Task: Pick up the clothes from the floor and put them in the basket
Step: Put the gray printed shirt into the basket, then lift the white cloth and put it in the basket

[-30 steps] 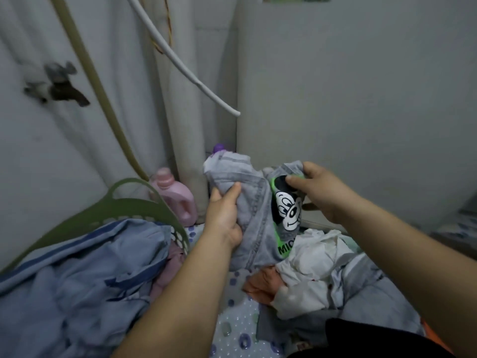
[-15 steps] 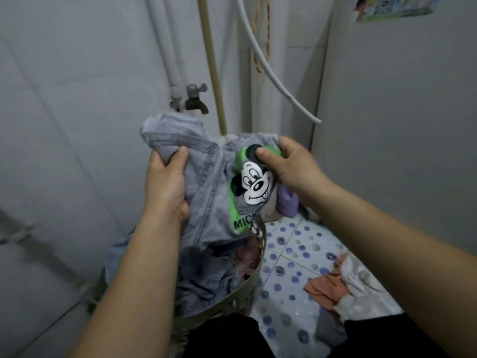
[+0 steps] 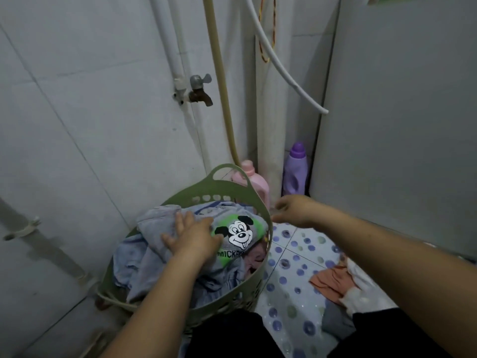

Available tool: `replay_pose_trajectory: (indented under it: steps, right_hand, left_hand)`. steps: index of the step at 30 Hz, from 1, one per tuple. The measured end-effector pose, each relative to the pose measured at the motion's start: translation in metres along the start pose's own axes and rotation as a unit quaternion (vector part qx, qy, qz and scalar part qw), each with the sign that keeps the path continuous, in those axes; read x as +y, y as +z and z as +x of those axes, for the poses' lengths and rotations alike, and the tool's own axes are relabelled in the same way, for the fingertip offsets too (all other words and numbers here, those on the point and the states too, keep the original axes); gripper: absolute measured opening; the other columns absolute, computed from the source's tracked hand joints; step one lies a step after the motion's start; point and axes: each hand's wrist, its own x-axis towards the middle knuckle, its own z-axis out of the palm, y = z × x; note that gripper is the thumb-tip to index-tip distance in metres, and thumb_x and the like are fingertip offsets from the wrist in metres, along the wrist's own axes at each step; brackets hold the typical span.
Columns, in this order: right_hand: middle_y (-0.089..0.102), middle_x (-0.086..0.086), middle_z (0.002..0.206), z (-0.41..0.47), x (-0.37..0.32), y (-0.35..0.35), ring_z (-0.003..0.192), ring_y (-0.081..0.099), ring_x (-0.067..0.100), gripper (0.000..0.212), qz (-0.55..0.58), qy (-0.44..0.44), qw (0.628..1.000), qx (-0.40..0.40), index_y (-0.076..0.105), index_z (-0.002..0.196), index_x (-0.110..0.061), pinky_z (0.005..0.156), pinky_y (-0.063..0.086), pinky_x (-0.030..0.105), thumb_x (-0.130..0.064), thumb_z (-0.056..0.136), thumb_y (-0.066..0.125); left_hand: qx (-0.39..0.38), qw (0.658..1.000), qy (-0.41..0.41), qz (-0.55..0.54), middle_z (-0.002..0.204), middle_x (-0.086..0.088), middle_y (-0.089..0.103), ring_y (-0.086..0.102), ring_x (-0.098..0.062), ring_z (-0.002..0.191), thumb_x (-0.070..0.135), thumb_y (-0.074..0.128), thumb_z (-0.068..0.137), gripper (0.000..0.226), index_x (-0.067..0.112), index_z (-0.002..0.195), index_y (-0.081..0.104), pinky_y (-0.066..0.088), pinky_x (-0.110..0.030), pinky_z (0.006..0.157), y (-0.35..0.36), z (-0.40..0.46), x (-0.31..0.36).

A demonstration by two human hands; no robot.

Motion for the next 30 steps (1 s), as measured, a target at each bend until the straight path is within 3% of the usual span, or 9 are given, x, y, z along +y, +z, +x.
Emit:
replay_pose_trajectory:
  steps: [7, 10, 13, 16, 21, 23, 25, 28, 30]
  right_hand:
    - [0.06, 0.01, 0.087, -0.001, 0.1, -0.028, 0.072, 0.052, 0.022, 0.029, 0.0, 0.088, 0.996, 0.004, 0.067, 0.105, -0.009, 0.06, 0.045, 0.027, -0.031, 0.088, 0.061]
    - [0.064, 0.01, 0.115, -0.001, 0.142, -0.026, 0.1, 0.06, 0.027, 0.036, -0.081, 0.118, 0.989, -0.029, 0.063, 0.116, -0.01, 0.084, 0.049, 0.031, -0.032, 0.088, 0.061]
    - [0.049, 0.007, 0.141, -0.007, 0.173, -0.023, 0.127, 0.048, 0.025, 0.045, -0.219, 0.136, 0.961, -0.096, 0.05, 0.135, -0.013, 0.103, 0.038, 0.03, -0.03, 0.093, 0.054]
    - [0.045, 0.006, 0.144, -0.013, 0.2, -0.014, 0.13, 0.045, 0.024, 0.046, -0.278, 0.144, 0.938, -0.148, 0.044, 0.139, -0.016, 0.103, 0.037, 0.029, -0.026, 0.095, 0.052]
    - [0.044, 0.01, 0.143, -0.004, 0.242, 0.035, 0.13, 0.044, 0.027, 0.047, -0.27, 0.16, 0.932, -0.183, 0.042, 0.14, -0.014, 0.107, 0.034, 0.031, -0.027, 0.095, 0.048]
    - [0.044, 0.011, 0.142, 0.002, 0.261, 0.062, 0.129, 0.044, 0.028, 0.046, -0.262, 0.177, 0.933, -0.172, 0.043, 0.138, -0.013, 0.107, 0.037, 0.037, -0.028, 0.095, 0.046]
    - [0.048, 0.01, 0.136, 0.0, 0.274, 0.089, 0.124, 0.048, 0.028, 0.044, -0.255, 0.199, 0.936, -0.141, 0.044, 0.133, -0.014, 0.103, 0.038, 0.041, -0.03, 0.092, 0.05]
    - [0.051, 0.007, 0.13, -0.01, 0.288, 0.119, 0.121, 0.05, 0.029, 0.042, -0.294, 0.226, 0.92, -0.129, 0.05, 0.127, -0.016, 0.101, 0.036, 0.042, -0.03, 0.087, 0.056]
    - [0.054, 0.007, 0.129, -0.011, 0.293, 0.123, 0.121, 0.051, 0.03, 0.034, -0.315, 0.227, 0.912, -0.132, 0.057, 0.123, -0.018, 0.103, 0.035, 0.041, -0.025, 0.09, 0.052]
  left_hand:
    - [0.008, 0.991, 0.134, 0.01, 0.161, -0.004, 0.007, -0.007, -0.026, 0.149, 0.046, 0.051, 0.091, 0.049, 0.035, 0.138, 0.041, 0.0, -0.064, 0.114, 0.018, 0.011, 0.096]
    - [-0.003, 0.984, 0.178, -0.009, 0.158, -0.004, 0.016, -0.002, -0.028, 0.149, 0.044, 0.052, 0.091, 0.048, 0.033, 0.136, 0.044, -0.001, -0.065, 0.114, 0.029, 0.017, 0.136]
    - [-0.045, 0.976, 0.209, -0.032, 0.154, -0.006, 0.023, 0.004, -0.028, 0.148, 0.045, 0.052, 0.091, 0.048, 0.032, 0.136, 0.044, 0.001, -0.064, 0.114, 0.05, 0.022, 0.177]
    - [-0.099, 0.97, 0.218, -0.051, 0.15, -0.005, 0.031, 0.014, -0.027, 0.145, 0.043, 0.052, 0.091, 0.05, 0.03, 0.138, 0.043, 0.009, -0.064, 0.114, 0.076, 0.022, 0.21]
    - [-0.186, 0.958, 0.208, -0.071, 0.145, -0.006, 0.038, 0.032, -0.027, 0.136, 0.041, 0.051, 0.091, 0.048, 0.026, 0.135, 0.044, 0.025, -0.055, 0.112, 0.123, 0.021, 0.227]
    - [-0.247, 0.938, 0.2, -0.136, 0.141, -0.006, 0.045, 0.048, -0.025, 0.122, 0.036, 0.053, 0.092, 0.045, 0.021, 0.134, 0.048, 0.038, -0.038, 0.105, 0.141, 0.02, 0.23]
    - [-0.298, 0.917, 0.194, -0.181, 0.127, -0.007, 0.054, 0.054, -0.021, 0.104, 0.029, 0.053, 0.094, 0.038, 0.014, 0.129, 0.053, 0.04, -0.024, 0.086, 0.152, 0.018, 0.228]
    - [-0.323, 0.907, 0.196, -0.186, 0.103, -0.005, 0.052, 0.051, -0.019, 0.091, 0.026, 0.053, 0.095, 0.024, 0.012, 0.114, 0.06, 0.041, -0.025, 0.075, 0.167, 0.022, 0.228]
    - [-0.329, 0.905, 0.186, -0.194, 0.101, -0.004, 0.053, 0.051, -0.017, 0.087, 0.025, 0.053, 0.095, 0.031, 0.009, 0.121, 0.057, 0.041, -0.025, 0.065, 0.174, 0.025, 0.227]
